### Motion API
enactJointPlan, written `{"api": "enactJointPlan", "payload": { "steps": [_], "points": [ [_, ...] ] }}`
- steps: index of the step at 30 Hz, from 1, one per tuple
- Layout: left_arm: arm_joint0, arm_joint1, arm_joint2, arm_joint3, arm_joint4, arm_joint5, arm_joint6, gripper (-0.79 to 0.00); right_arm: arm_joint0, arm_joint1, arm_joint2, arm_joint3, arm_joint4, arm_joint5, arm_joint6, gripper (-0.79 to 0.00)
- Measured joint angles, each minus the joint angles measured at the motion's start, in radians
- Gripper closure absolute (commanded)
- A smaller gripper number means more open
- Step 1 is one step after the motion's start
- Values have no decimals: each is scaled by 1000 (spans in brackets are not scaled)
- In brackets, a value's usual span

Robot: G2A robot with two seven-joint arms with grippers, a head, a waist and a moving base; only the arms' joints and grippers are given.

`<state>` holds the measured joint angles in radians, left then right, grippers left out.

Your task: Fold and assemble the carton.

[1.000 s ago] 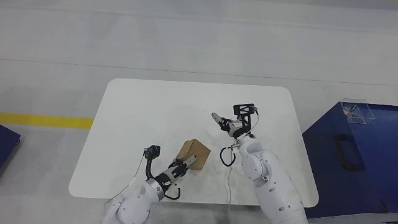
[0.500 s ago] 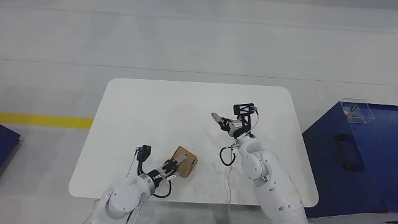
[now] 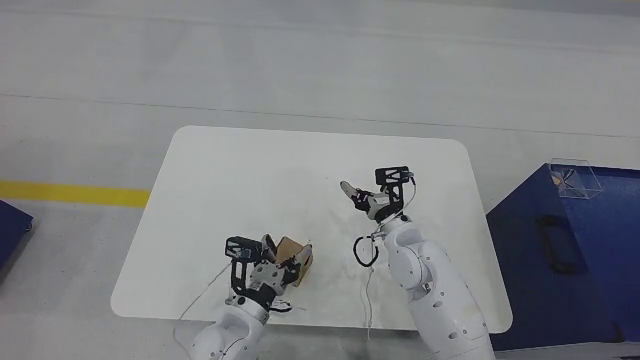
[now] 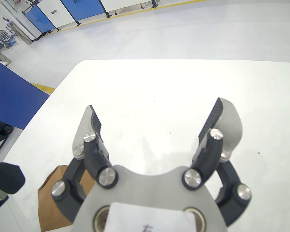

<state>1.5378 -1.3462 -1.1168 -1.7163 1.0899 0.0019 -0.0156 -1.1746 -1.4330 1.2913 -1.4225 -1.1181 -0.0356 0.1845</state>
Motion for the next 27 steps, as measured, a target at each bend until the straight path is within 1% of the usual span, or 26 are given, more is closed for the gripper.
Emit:
{"api": "enactJointPlan", "payload": {
  "steps": [4,7,12,16,18,22,24,27],
  "points": [
    [-37,-8,46,42,61,39,-18,0,0,0,0,0,0,0,0,-785],
    [-43,-12,60,52,67,59,-19,0,0,0,0,0,0,0,0,-785],
    [-48,-14,66,66,67,70,-40,0,0,0,0,0,0,0,0,-785],
    [-66,-19,72,95,73,102,-75,0,0,0,0,0,0,0,0,-785],
    [-71,-22,76,98,70,115,-63,0,0,0,0,0,0,0,0,-785],
    [-56,-25,72,84,30,105,8,0,0,0,0,0,0,0,0,-785],
    [-53,-25,70,91,28,101,2,0,0,0,0,0,0,0,0,-785],
    [-67,-27,74,112,42,123,-38,0,0,0,0,0,0,0,0,-785]
  ]
}}
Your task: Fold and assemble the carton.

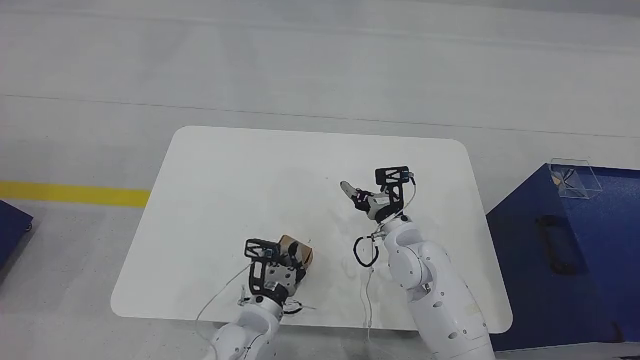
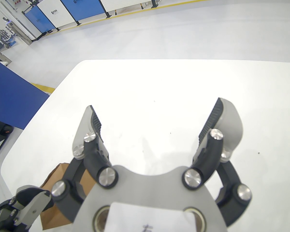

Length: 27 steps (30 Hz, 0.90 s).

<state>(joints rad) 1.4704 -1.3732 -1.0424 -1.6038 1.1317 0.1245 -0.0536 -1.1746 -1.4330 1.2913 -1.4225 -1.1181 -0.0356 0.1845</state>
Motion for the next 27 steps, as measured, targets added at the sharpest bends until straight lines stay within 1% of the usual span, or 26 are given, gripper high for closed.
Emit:
{"api": "enactJointPlan", "payload": {
  "steps": [2,5,9,12,15,20,21,22,23,25,27],
  "points": [
    [-4,-3,5,2,-1,9,16,0,0,0,0,0,0,0,0,-785],
    [9,-4,5,-4,-22,-16,70,0,0,0,0,0,0,0,0,-785],
    [4,-6,8,30,-7,-4,54,0,0,0,0,0,0,0,0,-785],
    [11,-8,7,26,-18,-12,110,0,0,0,0,0,0,0,0,-785],
    [54,-5,-10,-18,-25,-50,245,0,0,0,0,0,0,0,0,-785],
    [182,7,-66,-103,-21,-131,552,0,0,0,0,0,0,0,0,-785],
    [206,9,-76,-113,-27,-139,597,-188,0,0,0,0,0,0,0,-785],
    [232,10,-86,-120,-35,-141,640,-785,0,0,0,0,0,0,0,-785],
    [240,11,-89,-121,-37,-140,655,-3,0,0,0,0,0,0,0,-785],
    [239,11,-89,-121,-38,-139,654,-30,0,0,0,0,0,0,0,-784],
    [237,10,-88,-120,-37,-138,651,-139,0,0,0,0,0,0,0,-785]
  ]
}}
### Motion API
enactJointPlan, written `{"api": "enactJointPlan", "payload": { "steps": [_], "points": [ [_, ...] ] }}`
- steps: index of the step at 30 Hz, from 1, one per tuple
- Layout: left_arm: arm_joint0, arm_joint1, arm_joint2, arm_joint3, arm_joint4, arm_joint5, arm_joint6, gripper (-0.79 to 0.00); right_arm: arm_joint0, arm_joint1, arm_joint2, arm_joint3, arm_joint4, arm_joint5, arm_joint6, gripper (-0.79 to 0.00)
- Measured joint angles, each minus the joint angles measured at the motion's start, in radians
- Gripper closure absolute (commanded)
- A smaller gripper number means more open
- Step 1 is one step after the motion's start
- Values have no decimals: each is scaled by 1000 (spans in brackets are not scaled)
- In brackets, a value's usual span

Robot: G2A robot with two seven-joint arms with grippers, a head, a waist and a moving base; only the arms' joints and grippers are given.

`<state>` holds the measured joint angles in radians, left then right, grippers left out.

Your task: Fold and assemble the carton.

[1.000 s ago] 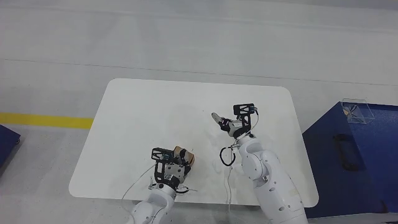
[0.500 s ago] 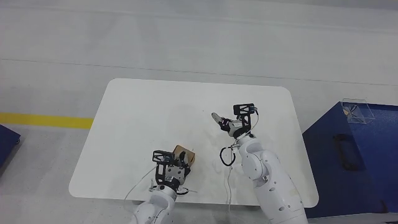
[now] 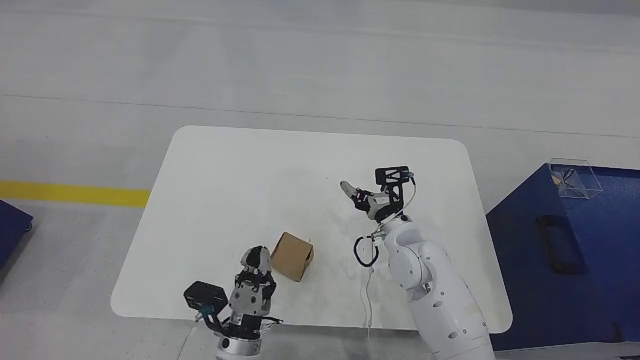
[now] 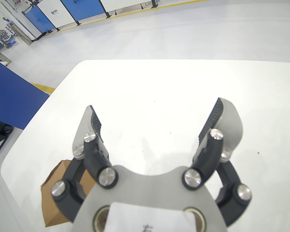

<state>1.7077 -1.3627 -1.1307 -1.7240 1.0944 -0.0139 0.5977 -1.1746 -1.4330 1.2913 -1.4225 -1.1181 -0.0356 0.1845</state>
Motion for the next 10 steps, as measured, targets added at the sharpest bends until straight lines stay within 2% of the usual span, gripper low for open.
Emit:
{"api": "enactJointPlan", "payload": {
  "steps": [1,4,10],
  "points": [
    [0,0,0,0,0,0,0,-226,0,0,0,0,0,0,0,-785],
    [0,0,0,0,0,0,0,-417,0,0,0,0,0,0,0,-784],
    [0,0,0,0,0,0,0,-690,0,0,0,0,0,0,0,-784]
  ]
}}
